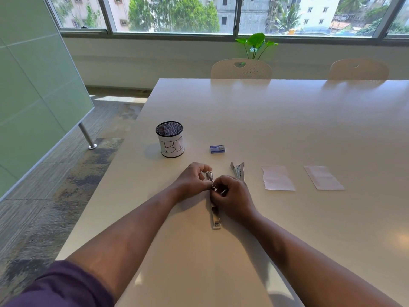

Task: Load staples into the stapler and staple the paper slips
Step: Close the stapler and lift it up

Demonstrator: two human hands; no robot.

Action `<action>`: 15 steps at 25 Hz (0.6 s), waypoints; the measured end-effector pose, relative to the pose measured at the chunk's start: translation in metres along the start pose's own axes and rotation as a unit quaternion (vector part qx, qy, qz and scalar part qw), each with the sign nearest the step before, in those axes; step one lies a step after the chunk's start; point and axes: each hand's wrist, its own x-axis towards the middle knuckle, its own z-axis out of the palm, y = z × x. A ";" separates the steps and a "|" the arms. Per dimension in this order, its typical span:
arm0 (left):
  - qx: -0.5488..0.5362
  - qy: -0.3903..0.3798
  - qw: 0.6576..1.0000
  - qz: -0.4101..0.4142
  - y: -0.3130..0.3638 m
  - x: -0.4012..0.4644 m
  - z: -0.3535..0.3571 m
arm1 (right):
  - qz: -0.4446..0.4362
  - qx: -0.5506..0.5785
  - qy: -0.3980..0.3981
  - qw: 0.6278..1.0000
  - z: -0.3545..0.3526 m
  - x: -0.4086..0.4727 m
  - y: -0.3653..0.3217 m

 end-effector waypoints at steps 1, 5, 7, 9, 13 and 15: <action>0.005 0.005 1.000 -0.005 0.000 0.001 0.000 | 0.002 0.000 0.000 1.000 0.000 0.000 0.000; 0.002 0.042 0.999 -0.017 -0.001 0.004 0.004 | 0.007 -0.005 -0.002 1.000 0.000 0.000 -0.001; -0.003 0.064 0.998 -0.022 -0.003 0.004 0.006 | 0.009 -0.003 0.000 1.000 0.000 0.000 -0.003; -0.014 0.078 0.997 -0.024 -0.003 0.004 0.006 | 0.015 -0.002 0.000 1.000 0.000 0.000 -0.005; -0.023 0.105 0.994 -0.033 0.000 0.006 0.007 | 0.022 0.004 0.000 1.000 0.000 -0.001 -0.006; -0.027 0.111 0.992 -0.044 0.001 0.007 0.008 | 0.026 0.004 0.001 1.000 0.000 -0.001 -0.006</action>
